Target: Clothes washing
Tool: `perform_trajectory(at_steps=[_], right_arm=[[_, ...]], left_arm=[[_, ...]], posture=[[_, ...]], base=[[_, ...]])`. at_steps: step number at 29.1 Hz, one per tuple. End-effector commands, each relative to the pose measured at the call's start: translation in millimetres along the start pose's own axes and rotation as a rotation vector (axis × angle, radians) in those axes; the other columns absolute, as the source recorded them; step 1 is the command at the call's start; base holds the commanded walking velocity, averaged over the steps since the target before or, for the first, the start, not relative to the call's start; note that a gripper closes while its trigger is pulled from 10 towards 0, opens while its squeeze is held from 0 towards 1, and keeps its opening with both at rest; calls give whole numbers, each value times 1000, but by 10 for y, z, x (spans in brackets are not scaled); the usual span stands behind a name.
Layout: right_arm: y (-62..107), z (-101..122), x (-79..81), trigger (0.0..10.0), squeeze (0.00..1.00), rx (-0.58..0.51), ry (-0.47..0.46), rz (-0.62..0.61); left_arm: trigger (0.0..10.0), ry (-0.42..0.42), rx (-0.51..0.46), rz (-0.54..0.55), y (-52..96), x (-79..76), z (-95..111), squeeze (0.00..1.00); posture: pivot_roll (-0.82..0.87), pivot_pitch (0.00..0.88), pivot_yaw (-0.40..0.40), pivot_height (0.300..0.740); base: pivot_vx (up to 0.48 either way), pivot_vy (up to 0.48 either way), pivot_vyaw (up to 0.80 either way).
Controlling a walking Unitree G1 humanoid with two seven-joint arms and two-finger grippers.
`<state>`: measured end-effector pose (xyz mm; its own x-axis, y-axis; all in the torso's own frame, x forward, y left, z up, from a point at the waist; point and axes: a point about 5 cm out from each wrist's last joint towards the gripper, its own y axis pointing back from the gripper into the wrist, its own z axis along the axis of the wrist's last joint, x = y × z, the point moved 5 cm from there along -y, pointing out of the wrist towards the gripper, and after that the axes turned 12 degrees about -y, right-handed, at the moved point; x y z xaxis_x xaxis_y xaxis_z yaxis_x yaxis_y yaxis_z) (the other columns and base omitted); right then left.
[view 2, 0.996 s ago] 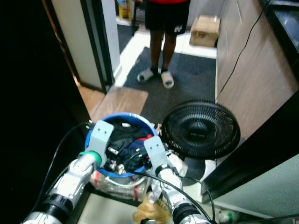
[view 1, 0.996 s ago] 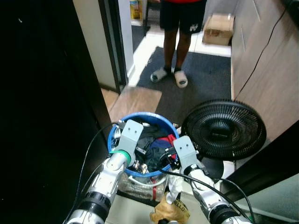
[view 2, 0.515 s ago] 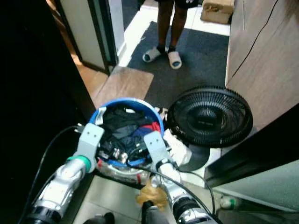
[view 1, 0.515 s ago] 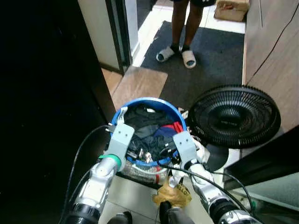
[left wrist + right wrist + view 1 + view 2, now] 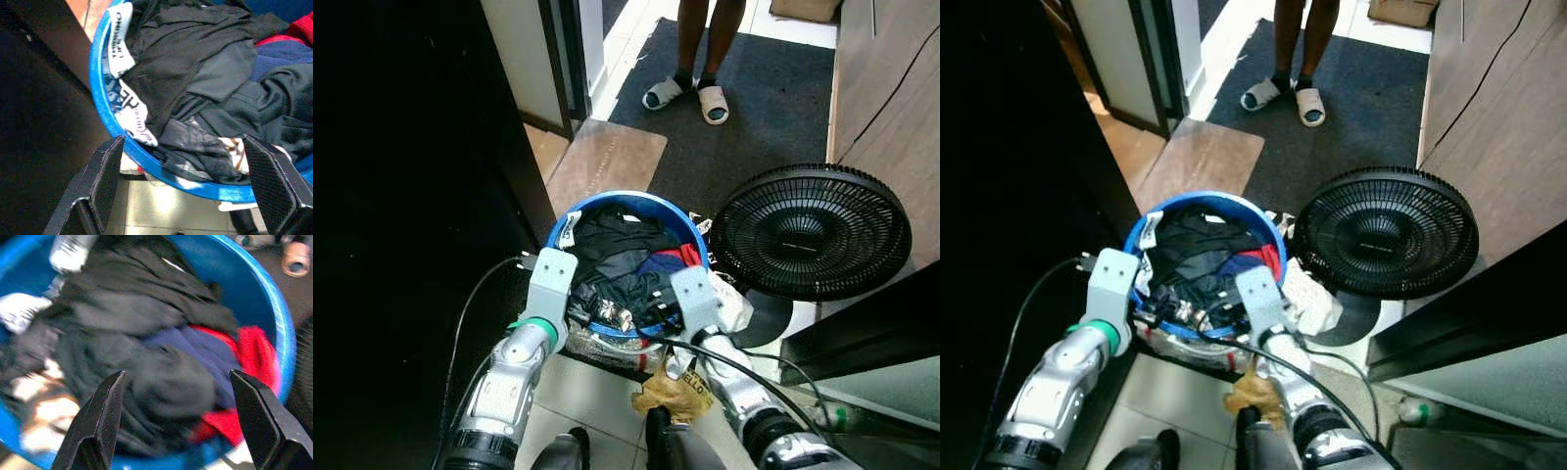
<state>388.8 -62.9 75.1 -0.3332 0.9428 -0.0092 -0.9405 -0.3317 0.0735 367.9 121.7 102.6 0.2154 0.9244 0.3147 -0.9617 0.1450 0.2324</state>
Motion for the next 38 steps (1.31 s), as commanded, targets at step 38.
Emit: perform_trajectory(at_steps=[38], right_arm=[[6,-294,-81,10000,0,197,-26,-67]], left_arm=[[10000,55,128,55,273,123,-156,0]], posture=[[242,475,90,740]], base=[[0,0,0]])
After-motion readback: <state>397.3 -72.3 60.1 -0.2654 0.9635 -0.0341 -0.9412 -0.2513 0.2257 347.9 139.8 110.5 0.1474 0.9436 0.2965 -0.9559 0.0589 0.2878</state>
